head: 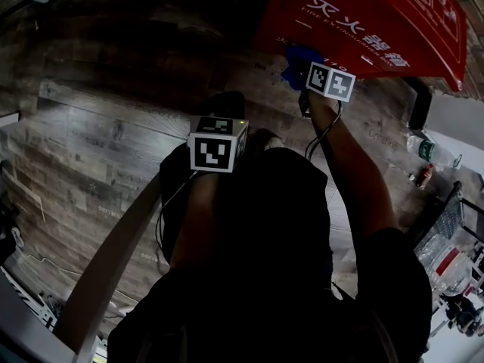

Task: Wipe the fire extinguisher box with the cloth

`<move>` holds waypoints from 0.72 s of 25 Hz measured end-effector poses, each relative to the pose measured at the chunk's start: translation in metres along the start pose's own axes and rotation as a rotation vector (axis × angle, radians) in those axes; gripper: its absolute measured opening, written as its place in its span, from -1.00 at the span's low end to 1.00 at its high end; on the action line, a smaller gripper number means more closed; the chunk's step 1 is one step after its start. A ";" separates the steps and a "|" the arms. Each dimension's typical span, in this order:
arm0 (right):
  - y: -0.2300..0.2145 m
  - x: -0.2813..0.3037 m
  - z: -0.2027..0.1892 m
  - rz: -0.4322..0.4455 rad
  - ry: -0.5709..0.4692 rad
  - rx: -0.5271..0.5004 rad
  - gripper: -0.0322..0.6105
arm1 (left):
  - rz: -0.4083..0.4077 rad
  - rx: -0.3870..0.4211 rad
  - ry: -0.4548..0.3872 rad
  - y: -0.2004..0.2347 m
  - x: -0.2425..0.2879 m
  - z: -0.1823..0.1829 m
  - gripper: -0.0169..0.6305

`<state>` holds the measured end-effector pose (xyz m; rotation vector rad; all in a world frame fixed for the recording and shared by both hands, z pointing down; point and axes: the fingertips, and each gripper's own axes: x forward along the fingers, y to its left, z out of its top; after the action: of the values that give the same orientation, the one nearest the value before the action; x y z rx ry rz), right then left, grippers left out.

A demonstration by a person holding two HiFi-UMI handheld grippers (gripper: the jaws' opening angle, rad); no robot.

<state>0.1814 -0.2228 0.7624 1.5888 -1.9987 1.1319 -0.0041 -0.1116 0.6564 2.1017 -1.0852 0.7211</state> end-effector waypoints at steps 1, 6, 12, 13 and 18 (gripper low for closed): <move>-0.010 -0.010 0.001 -0.010 -0.011 0.005 -0.60 | -0.008 0.003 -0.003 -0.003 0.002 0.002 -0.93; -0.061 -0.054 0.002 -0.084 -0.025 0.001 -0.60 | -0.037 0.012 0.003 -0.013 0.011 0.003 -0.93; -0.113 -0.084 -0.009 -0.173 0.010 -0.021 -0.60 | -0.046 0.026 0.015 -0.016 0.014 0.002 -0.93; -0.117 -0.084 -0.011 -0.181 0.023 -0.043 -0.60 | -0.046 0.027 0.015 -0.016 0.014 0.002 -0.93; -0.115 -0.063 -0.030 -0.177 0.137 -0.169 -0.60 | -0.051 0.028 0.025 -0.017 0.015 0.000 -0.93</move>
<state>0.3019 -0.1656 0.7801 1.5249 -1.7769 0.9517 0.0176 -0.1114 0.6624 2.1305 -1.0099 0.7393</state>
